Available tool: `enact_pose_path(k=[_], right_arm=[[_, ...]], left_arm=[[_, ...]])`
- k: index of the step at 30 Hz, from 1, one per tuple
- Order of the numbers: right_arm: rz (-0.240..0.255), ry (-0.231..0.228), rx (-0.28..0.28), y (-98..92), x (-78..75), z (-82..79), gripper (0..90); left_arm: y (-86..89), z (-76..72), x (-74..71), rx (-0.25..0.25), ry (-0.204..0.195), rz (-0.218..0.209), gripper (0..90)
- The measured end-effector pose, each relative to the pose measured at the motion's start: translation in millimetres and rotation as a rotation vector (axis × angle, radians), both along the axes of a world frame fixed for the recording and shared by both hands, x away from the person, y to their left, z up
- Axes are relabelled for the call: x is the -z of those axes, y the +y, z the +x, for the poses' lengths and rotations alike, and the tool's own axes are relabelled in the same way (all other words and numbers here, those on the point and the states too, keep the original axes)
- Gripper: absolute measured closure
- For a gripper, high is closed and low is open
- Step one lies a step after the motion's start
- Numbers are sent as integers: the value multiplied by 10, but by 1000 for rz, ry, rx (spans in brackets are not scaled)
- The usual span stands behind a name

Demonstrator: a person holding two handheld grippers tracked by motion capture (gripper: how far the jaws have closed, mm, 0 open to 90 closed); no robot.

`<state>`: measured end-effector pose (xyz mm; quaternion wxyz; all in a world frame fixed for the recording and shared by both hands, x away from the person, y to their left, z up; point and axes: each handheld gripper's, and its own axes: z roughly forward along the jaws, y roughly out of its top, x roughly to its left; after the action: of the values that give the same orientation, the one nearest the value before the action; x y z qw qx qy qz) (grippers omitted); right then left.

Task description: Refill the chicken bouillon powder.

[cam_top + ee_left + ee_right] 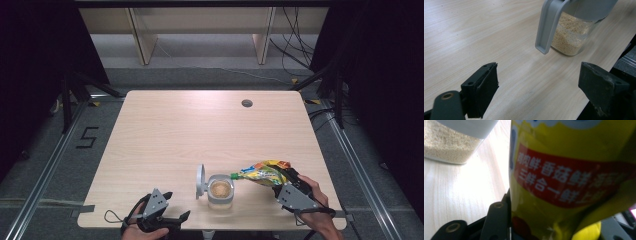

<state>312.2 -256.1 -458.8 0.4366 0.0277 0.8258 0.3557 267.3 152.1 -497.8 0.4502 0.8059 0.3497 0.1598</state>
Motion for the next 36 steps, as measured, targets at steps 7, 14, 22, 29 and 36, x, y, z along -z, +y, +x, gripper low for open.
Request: enact_pose_path(k=[7, 14, 22, 29, 36], right_arm=[[51, 31, -25, -43, 23, 40, 599], [139, 108, -4, -82, 57, 83, 610], [274, 168, 40, -213, 95, 229, 633], [353, 201, 55, -241, 150, 336, 641], [390, 211, 62, -204, 200, 476, 645]], left_arm=[[-3, -2, 1, -2, 3, -2, 154], [-11, 2, 10, -2, 4, -7, 154], [-27, -6, 20, -13, 18, -19, 154], [-28, -6, 18, -11, 16, -10, 154], [-23, -2, 17, -9, 10, -8, 154]])
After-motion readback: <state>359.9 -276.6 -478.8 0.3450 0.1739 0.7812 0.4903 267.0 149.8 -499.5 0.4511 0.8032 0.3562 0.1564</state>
